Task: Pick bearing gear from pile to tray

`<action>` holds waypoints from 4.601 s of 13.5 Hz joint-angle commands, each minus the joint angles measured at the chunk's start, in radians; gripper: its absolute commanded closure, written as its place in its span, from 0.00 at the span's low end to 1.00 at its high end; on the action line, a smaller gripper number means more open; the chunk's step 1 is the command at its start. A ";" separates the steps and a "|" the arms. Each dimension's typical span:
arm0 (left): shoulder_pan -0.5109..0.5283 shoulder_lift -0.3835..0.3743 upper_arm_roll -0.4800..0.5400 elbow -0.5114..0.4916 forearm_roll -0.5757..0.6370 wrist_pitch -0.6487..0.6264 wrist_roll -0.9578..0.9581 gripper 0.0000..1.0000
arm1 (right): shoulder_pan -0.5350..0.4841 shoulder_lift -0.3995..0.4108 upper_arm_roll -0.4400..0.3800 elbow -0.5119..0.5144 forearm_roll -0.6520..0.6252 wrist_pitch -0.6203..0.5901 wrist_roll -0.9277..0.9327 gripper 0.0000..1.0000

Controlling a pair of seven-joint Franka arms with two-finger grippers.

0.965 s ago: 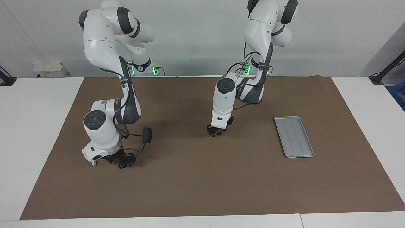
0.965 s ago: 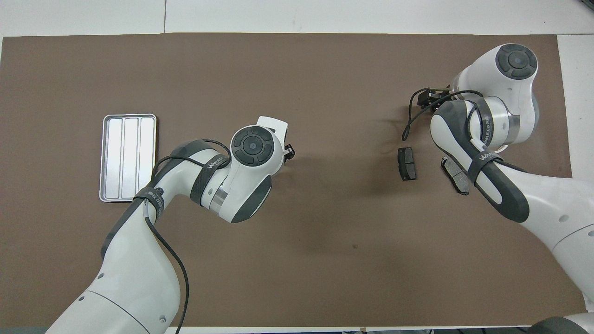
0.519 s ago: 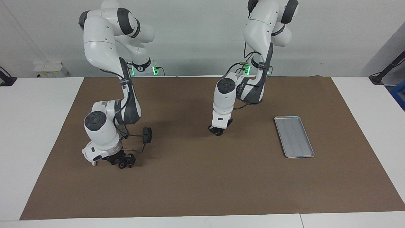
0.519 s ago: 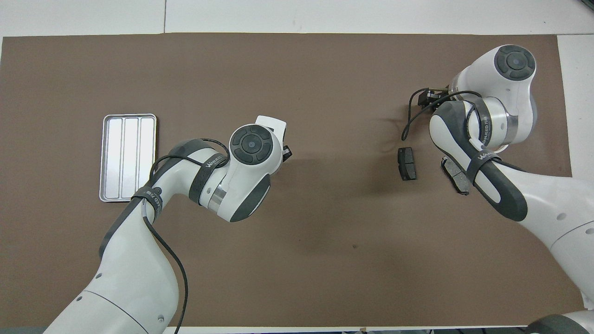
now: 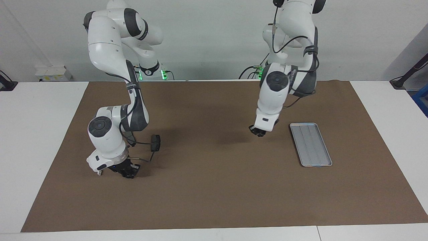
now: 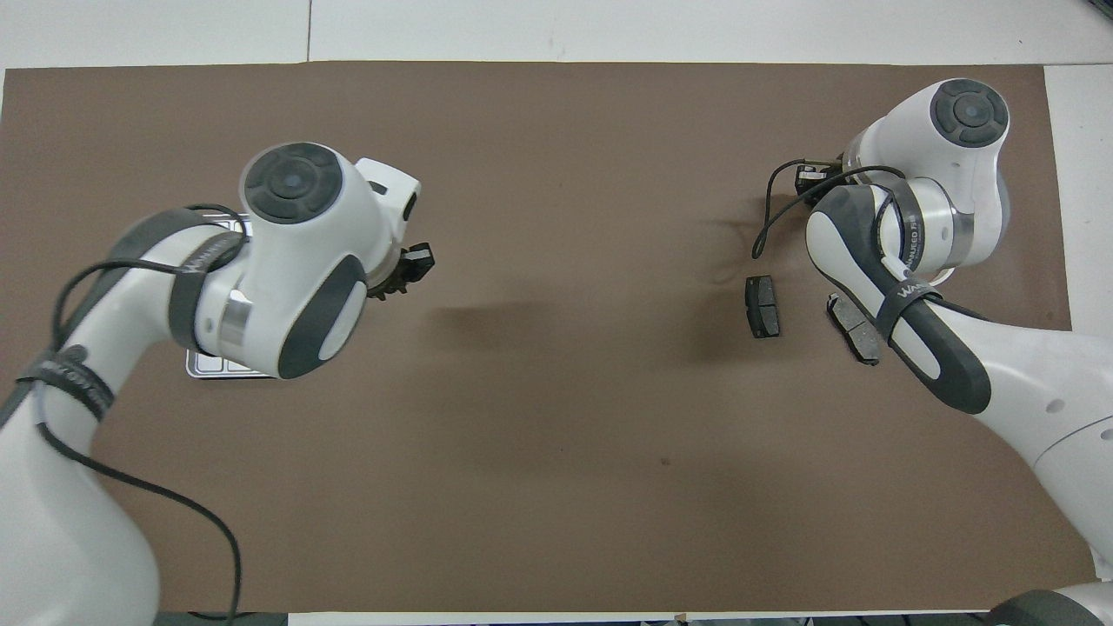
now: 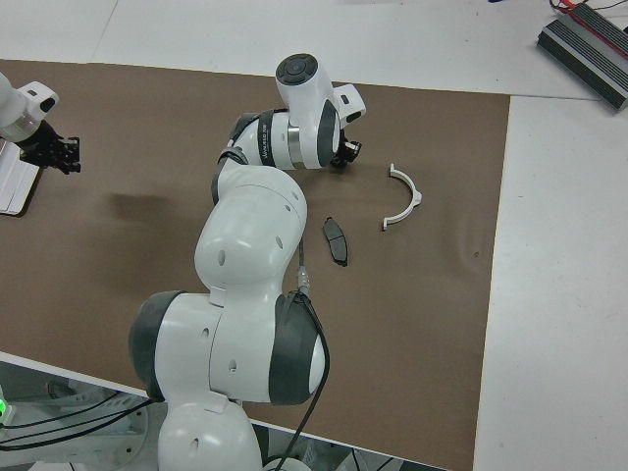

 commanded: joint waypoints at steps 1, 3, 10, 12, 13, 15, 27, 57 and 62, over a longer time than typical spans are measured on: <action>0.114 -0.049 -0.008 -0.054 -0.012 -0.043 0.269 0.96 | -0.007 0.015 0.007 0.002 -0.007 -0.015 0.007 1.00; 0.192 -0.065 -0.008 -0.101 -0.012 -0.022 0.409 0.96 | 0.003 -0.017 0.013 0.046 -0.012 -0.142 0.007 1.00; 0.375 -0.119 -0.008 -0.351 -0.059 0.247 0.715 0.96 | 0.140 -0.264 0.178 0.224 0.040 -0.713 0.172 1.00; 0.384 -0.119 -0.008 -0.389 -0.059 0.288 0.745 0.95 | 0.216 -0.264 0.208 0.232 0.094 -0.695 0.453 1.00; 0.389 -0.125 -0.006 -0.415 -0.059 0.314 0.752 0.93 | 0.259 -0.262 0.212 0.229 0.117 -0.651 0.572 1.00; 0.403 -0.133 -0.008 -0.449 -0.059 0.339 0.753 0.93 | 0.347 -0.232 0.212 0.200 0.142 -0.554 0.742 1.00; 0.391 -0.125 -0.009 -0.419 -0.101 0.338 0.733 0.19 | 0.487 0.035 0.208 0.056 -0.091 -0.086 1.030 1.00; -0.283 0.211 -0.005 -0.026 0.028 0.345 -0.477 0.14 | -0.080 -0.204 0.170 0.225 -0.024 -0.539 -0.275 0.00; -0.292 0.208 -0.005 -0.025 0.028 0.338 -0.482 0.68 | 0.025 -0.418 -0.016 0.050 0.106 -0.551 -0.320 0.00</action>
